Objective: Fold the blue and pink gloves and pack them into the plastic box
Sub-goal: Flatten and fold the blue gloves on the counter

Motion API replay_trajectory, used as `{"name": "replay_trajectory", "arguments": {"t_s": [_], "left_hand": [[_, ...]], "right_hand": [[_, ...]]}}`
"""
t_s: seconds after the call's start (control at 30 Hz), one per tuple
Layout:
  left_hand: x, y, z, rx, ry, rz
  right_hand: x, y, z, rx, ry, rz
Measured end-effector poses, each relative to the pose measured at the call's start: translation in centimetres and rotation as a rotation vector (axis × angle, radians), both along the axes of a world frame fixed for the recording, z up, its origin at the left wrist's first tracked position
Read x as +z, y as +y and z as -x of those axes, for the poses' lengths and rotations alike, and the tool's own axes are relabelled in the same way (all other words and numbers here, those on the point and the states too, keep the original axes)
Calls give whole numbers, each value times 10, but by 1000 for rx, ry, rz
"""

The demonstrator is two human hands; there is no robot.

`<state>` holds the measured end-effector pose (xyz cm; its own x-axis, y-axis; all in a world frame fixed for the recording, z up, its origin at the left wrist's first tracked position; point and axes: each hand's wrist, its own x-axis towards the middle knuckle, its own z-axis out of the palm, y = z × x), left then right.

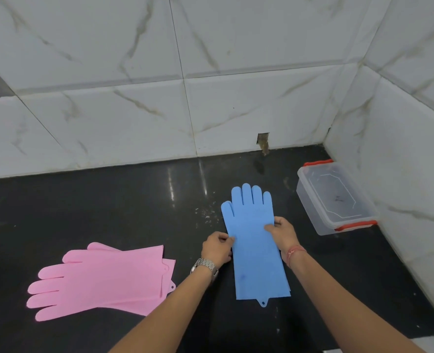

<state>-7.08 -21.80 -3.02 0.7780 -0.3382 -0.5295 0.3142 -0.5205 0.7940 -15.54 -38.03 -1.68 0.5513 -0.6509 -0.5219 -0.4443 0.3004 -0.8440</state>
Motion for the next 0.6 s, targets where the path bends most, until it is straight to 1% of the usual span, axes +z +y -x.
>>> {"name": "replay_trajectory", "arguments": {"t_s": [0.17, 0.33, 0.5, 0.6], "left_hand": [[3, -11, -23, 82, -37, 27], [5, -20, -35, 81, -60, 33], [3, -29, -41, 74, -121, 64], [0, -34, -42, 81, -102, 71]], "right_hand": [[-5, 4, 2, 16, 36, 73], [-3, 5, 4, 50, 14, 131], [4, 6, 0, 56, -56, 216], [4, 2, -1, 17, -34, 201]]}}
